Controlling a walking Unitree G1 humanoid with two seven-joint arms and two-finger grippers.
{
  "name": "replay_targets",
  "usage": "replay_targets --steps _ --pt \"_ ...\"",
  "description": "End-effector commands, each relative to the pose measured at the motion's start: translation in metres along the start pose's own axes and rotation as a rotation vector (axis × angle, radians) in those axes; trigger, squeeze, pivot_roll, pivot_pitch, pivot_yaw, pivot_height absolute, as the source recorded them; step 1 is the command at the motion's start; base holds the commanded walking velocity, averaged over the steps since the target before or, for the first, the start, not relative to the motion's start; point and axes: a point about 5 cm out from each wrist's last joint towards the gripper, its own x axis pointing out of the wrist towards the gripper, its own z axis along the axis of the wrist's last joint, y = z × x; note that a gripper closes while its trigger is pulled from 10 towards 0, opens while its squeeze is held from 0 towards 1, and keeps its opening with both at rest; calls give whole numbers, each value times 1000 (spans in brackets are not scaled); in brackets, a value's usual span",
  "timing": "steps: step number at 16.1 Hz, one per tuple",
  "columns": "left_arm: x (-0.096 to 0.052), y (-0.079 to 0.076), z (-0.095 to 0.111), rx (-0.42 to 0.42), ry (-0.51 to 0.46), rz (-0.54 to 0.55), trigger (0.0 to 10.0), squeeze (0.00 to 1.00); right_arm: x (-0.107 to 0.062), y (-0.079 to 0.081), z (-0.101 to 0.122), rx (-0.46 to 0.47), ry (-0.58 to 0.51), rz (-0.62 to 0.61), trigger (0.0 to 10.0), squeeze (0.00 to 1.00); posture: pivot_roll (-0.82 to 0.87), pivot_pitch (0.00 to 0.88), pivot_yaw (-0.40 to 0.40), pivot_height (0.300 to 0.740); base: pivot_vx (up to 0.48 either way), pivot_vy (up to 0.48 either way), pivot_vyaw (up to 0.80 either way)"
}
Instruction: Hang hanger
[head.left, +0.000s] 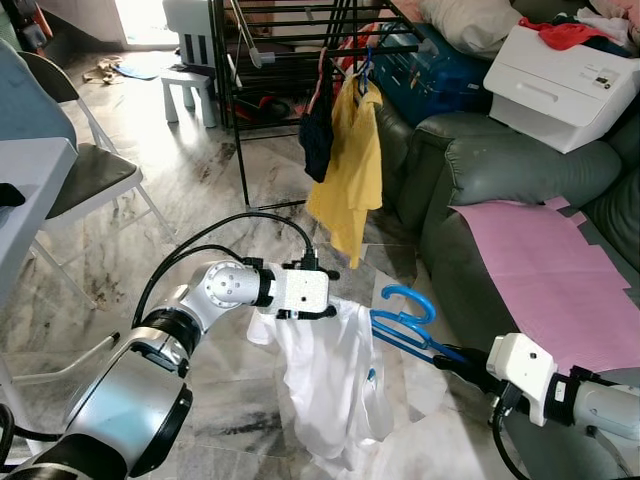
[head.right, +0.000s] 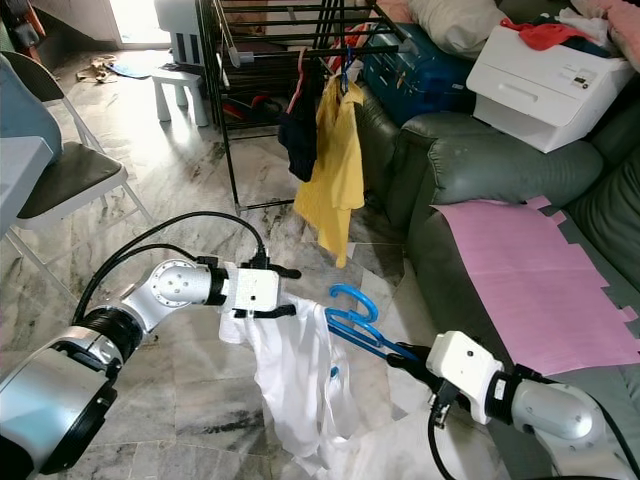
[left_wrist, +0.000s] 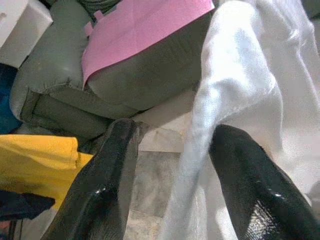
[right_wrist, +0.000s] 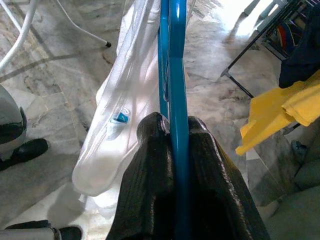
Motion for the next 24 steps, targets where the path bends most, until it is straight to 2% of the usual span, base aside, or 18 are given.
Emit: replay_targets --steps 1,14,18,19,22,24 --pt "1 4 3 11 5 -22 0 0 0 -6 6 -40 -24 1 10000 0 -25 0 -33 740 0 0 0" --pt "5 0 3 -18 13 -62 0 0 2 -6 5 -52 -25 -12 10000 0 -33 0 -29 740 0 0 0" --pt "5 0 2 -40 18 -73 0 0 3 -12 5 -52 -20 -59 10000 0 -33 0 -31 740 0 0 0" --pt "5 -1 1 -46 17 -69 0 0 3 -13 2 29 -9 -39 10000 1000 -33 0 -31 740 0 0 0" --pt "4 -4 -1 -59 20 -65 0 0 3 -14 1 74 -2 -27 10000 1000 -32 0 -32 740 0 0 0" --pt "-1 -7 -9 -93 42 -50 0 0 -4 -16 -6 -15 102 -8 10000 1000 -39 0 -29 740 0 0 0"
